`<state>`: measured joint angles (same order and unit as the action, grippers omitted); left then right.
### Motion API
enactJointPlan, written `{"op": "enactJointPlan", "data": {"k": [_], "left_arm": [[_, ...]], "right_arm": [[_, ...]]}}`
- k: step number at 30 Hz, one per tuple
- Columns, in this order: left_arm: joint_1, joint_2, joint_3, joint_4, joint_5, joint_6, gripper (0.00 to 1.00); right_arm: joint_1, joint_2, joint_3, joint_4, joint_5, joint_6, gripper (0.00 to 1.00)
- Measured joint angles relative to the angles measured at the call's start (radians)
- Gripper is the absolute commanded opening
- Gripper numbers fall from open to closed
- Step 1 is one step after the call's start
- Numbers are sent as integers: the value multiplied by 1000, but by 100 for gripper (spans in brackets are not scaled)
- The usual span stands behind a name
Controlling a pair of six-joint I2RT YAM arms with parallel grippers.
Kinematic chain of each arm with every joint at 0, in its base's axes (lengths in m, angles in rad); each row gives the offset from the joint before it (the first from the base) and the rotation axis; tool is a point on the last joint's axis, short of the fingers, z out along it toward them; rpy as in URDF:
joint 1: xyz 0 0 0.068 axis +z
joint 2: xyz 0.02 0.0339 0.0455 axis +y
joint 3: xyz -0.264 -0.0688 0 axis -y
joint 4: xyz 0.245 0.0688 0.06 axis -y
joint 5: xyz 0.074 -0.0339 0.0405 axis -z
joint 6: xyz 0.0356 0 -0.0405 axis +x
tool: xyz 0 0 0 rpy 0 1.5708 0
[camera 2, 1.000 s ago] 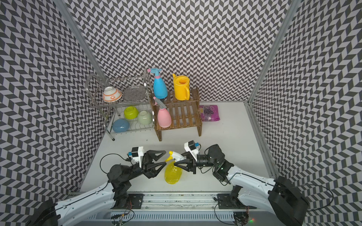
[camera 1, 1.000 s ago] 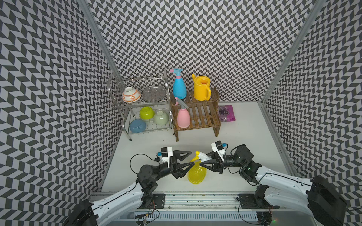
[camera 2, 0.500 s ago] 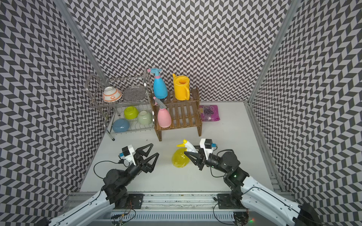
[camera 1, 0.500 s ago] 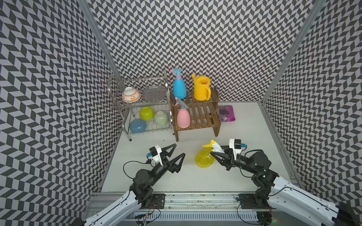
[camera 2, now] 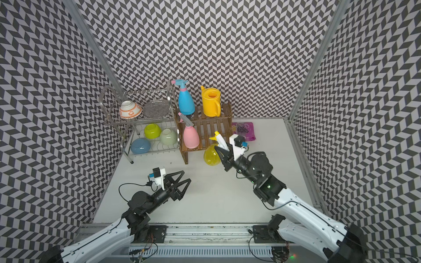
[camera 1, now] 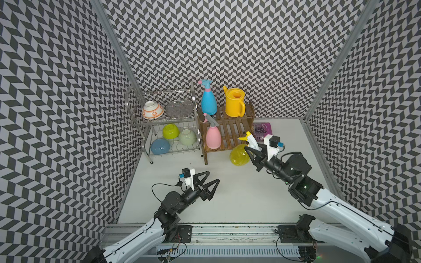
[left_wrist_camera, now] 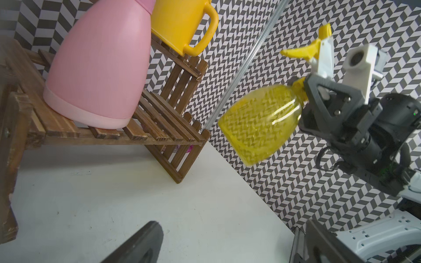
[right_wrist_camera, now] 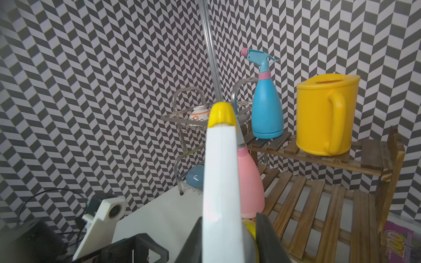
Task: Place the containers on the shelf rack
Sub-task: 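Place the container on the shelf.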
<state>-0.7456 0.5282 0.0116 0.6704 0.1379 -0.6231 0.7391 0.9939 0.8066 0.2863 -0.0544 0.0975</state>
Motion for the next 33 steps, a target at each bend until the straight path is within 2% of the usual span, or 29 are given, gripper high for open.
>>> {"op": "enactJointPlan", "data": {"k": [5, 10, 16, 25, 33], "left_arm": [[0, -11, 0, -5, 10, -3, 100], [0, -22, 0, -10, 9, -3, 100], [0, -29, 0, -23, 8, -2, 100], [0, -29, 0, -32, 5, 1, 100], [0, -29, 0, -44, -5, 1, 100]], "right_arm": [[-3, 166, 227, -77, 56, -69, 9], [-8, 314, 355, -138, 103, -123, 9], [-48, 429, 416, -212, 116, -153, 10], [-141, 520, 470, -225, 25, -153, 11], [-160, 592, 523, -235, -29, -150, 13]]}}
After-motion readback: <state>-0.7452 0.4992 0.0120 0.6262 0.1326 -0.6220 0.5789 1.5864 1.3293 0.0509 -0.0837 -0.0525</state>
